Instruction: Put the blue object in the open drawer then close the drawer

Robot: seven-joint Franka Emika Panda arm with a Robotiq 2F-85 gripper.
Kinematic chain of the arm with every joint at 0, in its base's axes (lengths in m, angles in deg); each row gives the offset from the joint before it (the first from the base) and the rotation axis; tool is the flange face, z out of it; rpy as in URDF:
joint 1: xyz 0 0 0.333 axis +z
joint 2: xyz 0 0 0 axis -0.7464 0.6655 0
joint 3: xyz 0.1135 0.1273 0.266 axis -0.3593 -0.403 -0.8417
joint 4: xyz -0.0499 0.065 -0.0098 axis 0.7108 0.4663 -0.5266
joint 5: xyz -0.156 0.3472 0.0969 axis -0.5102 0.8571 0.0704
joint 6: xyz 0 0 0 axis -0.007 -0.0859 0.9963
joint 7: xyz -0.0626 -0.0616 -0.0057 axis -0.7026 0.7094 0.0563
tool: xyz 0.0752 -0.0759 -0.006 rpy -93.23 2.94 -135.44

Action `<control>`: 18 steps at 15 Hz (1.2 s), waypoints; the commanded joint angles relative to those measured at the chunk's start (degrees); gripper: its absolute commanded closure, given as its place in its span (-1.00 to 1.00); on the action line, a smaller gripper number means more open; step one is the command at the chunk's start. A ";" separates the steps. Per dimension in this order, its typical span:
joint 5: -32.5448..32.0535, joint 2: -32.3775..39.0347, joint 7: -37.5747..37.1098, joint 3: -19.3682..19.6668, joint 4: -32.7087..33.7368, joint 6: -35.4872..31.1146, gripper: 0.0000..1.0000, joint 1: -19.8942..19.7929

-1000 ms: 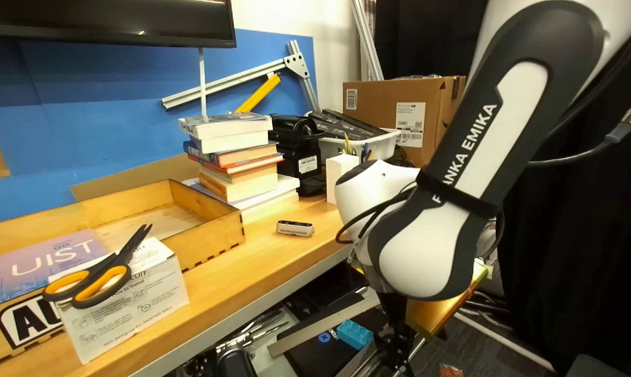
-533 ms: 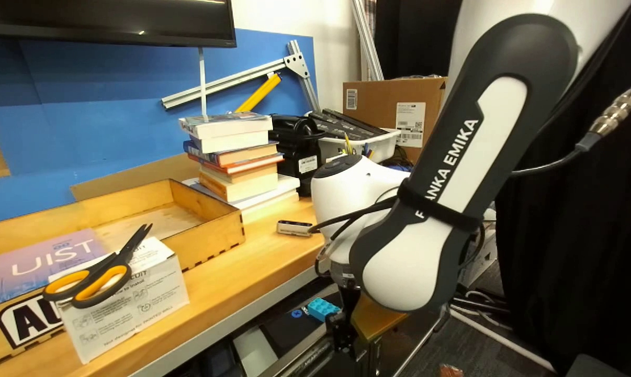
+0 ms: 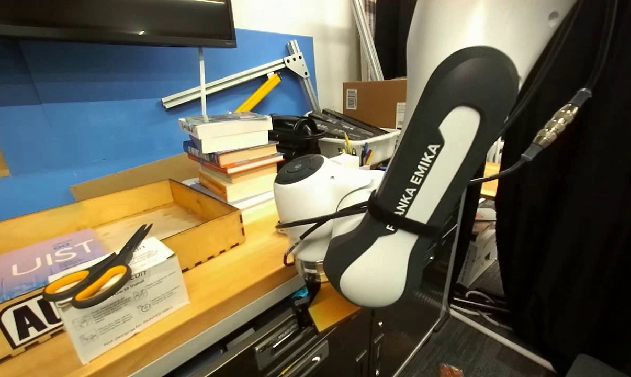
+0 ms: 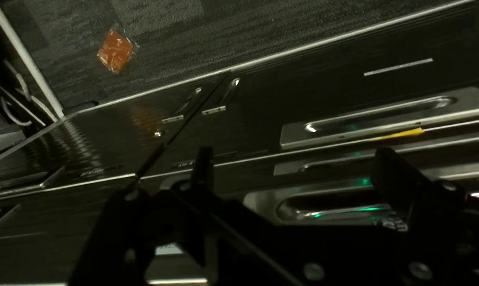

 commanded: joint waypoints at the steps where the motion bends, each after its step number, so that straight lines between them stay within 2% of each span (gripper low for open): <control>1: -4.90 5.88 -5.95 1.73 7.30 -0.76 -1.00 3.03; 4: -6.34 7.00 -7.63 1.29 9.86 -0.78 -1.00 3.69; 7: -2.71 2.27 -2.13 -0.85 5.24 0.49 -1.00 1.17; 9: 3.04 -3.17 5.92 -3.28 0.39 2.85 -1.00 -2.38; 11: 9.66 -8.98 14.68 -5.37 -3.09 9.15 -1.00 -5.40; 13: 14.84 -14.20 22.88 -5.62 -4.84 13.76 -1.00 -6.88; 14: 18.54 -16.65 27.72 -7.30 -5.57 16.50 -1.00 -8.29; 18: 29.33 -28.15 43.21 -7.64 -4.76 28.20 -1.00 -9.56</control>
